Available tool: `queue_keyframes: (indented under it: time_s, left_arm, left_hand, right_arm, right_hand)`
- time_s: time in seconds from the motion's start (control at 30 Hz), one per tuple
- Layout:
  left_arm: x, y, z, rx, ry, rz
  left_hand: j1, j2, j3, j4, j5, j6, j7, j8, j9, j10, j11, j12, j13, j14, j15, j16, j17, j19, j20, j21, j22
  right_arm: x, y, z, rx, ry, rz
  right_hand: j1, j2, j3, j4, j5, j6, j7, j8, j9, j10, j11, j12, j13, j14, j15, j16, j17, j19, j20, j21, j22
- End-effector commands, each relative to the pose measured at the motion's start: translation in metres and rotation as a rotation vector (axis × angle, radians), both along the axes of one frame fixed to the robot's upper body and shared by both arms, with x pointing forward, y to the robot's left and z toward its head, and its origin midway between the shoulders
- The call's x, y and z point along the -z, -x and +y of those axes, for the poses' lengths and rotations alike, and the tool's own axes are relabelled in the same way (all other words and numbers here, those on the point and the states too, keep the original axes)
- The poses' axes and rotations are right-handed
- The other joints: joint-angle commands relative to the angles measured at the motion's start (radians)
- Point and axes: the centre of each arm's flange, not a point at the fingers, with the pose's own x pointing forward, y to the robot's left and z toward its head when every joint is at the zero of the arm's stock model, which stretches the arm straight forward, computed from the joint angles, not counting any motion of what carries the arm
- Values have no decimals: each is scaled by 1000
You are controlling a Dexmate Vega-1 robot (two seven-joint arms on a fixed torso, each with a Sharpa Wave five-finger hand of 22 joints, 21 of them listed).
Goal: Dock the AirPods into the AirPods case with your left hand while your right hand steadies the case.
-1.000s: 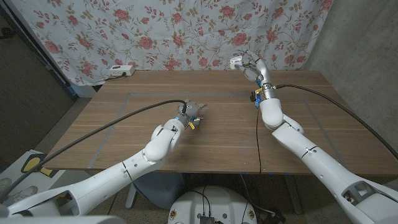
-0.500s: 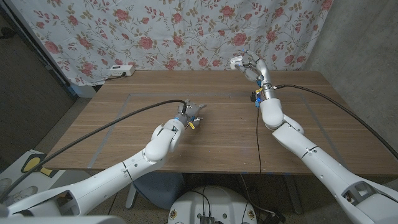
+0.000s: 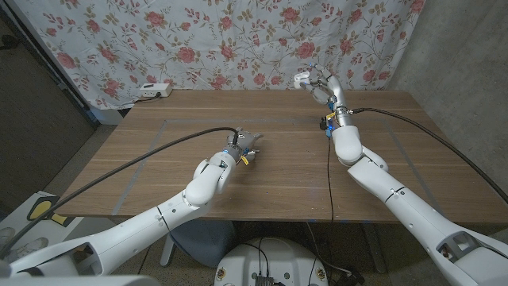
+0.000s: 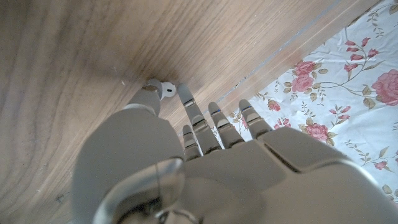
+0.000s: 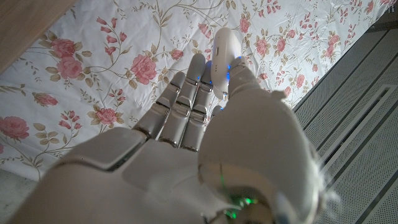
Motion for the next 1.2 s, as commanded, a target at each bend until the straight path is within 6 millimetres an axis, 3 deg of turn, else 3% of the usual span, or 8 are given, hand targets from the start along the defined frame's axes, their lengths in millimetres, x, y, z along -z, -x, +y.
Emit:
queue_keyframes:
  time_s: [0.03,0.63,1.2]
  left_arm:
    - [2,-1,-1,4,3,16]
    - [0,-4,-4,6,4,19]
    - [-1,-7,-5,15,5,26]
  left_hand:
    - [-14,-3,-6,3,-5,10,-1,4,2,-4,0,-7,-2,4,-11,6,1,3,-1,0,1]
    - [-34,-1,-17,10,-8,28,-6,4,2,18,0,-9,-7,8,-14,10,1,2,-1,-1,1]
    - [6,26,-5,-10,0,61,-8,3,2,95,-5,19,2,34,-26,18,-3,9,-1,0,1]
  right_arm:
    - [0,0,-1,-1,-4,2]
    - [-1,-3,-3,-3,-6,5]
    - [-2,-6,-4,-5,-7,7]
  right_hand:
    - [-1,8,0,-3,5,11,-3,6,3,138,-128,16,15,13,-151,-1,3,-1,5,2,1]
    - [-2,7,0,-3,5,13,-3,6,3,139,-128,16,13,14,-151,-4,4,0,6,2,1]
    - [-2,7,0,-3,6,14,-3,5,3,139,-128,16,12,15,-151,-7,5,1,7,2,0]
